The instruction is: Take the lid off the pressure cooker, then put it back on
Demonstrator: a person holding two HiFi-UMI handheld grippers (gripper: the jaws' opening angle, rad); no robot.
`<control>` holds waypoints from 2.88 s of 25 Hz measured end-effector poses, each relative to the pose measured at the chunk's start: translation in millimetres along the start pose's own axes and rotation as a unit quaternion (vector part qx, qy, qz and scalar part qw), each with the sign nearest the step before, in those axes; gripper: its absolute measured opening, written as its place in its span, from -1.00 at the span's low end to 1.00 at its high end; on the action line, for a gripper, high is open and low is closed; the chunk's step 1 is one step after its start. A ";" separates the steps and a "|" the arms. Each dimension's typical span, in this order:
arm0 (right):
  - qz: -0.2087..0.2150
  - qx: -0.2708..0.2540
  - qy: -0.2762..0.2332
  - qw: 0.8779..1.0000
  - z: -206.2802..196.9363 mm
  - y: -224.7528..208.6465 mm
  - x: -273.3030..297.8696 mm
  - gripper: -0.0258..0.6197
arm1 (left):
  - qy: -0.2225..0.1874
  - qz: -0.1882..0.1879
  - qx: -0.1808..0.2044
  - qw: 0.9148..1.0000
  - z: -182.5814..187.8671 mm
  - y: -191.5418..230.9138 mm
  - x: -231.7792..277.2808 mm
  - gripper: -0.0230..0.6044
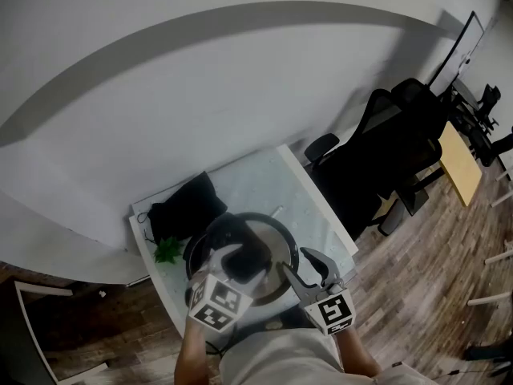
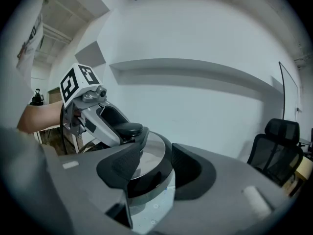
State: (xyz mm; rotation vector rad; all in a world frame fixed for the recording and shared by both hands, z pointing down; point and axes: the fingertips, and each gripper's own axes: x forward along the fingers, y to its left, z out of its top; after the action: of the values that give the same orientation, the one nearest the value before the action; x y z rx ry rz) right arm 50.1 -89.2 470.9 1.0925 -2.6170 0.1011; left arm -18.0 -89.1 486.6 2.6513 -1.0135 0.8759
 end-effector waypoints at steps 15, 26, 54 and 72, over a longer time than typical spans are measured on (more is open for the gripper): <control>0.008 0.020 -0.008 1.000 -25.3 -74.3 -49.4 -0.34 | 0.017 0.007 -0.004 1.000 47.4 -45.6 75.9 -0.05; -0.015 0.021 0.006 1.000 -56.1 -139.6 -78.2 -0.34 | 0.022 -0.002 -0.002 1.000 77.4 -76.3 144.6 -0.05; -0.002 0.022 0.073 0.997 -189.9 -160.4 -66.2 -0.34 | 0.049 0.052 -0.065 0.995 -40.4 -107.8 269.2 -0.05; -0.003 0.035 0.100 0.994 -233.3 -155.0 -56.1 -0.34 | 0.054 0.042 -0.059 0.996 -91.5 -105.0 313.7 -0.05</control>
State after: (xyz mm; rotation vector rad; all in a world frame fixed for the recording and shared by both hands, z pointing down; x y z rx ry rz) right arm 254.7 -118.7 668.0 1.0531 -2.4480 0.2871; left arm 195.3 -151.7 748.0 2.4526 -1.1207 0.9347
